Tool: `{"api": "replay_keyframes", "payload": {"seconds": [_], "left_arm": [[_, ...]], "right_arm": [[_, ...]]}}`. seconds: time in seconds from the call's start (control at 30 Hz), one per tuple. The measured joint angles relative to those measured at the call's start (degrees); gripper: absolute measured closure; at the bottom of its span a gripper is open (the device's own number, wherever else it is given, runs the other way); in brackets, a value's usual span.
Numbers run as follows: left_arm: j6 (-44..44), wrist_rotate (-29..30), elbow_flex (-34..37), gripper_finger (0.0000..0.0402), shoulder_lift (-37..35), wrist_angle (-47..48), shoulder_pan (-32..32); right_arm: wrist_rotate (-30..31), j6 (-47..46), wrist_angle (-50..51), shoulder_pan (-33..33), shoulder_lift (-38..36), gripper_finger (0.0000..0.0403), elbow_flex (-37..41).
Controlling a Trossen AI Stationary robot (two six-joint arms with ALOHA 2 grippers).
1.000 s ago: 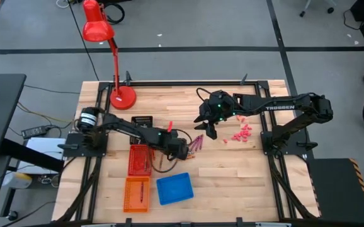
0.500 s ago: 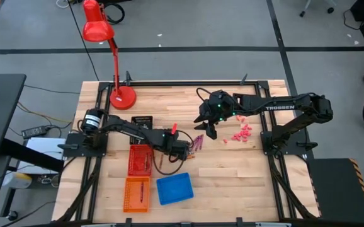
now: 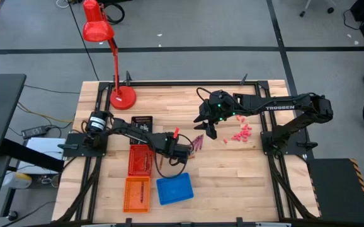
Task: Sort crayons
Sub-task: Put the orange crayon into the blue bin
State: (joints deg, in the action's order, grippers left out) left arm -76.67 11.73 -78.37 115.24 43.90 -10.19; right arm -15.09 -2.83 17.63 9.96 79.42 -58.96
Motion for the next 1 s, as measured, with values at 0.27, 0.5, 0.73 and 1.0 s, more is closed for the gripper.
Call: {"api": "replay_keyframes", "payload": {"seconds": [0.27, 0.5, 0.73, 1.0], "left_arm": [[1.72, -1.05, 0.0, 0.0301, 0.02, 2.7, -0.01], [2.94, -2.86, -0.04, 0.0366, 0.0, 2.99, -0.49], [4.09, -4.67, -0.13, 0.0391, -0.68, 2.47, -0.75], [3.99, -4.9, 0.07, 0.0397, -2.71, 4.01, -0.68]], "right_arm": [[0.0, 0.02, 0.03, 0.0, 0.0, 0.0236, 0.0], [0.0, 0.02, 0.02, 0.0, 0.0, 0.0236, 0.0], [0.0, 0.02, 0.02, -0.01, 0.0, 0.0236, 0.0], [-0.02, 0.07, 0.07, 0.0, 0.0, 0.0236, 0.0]]}}
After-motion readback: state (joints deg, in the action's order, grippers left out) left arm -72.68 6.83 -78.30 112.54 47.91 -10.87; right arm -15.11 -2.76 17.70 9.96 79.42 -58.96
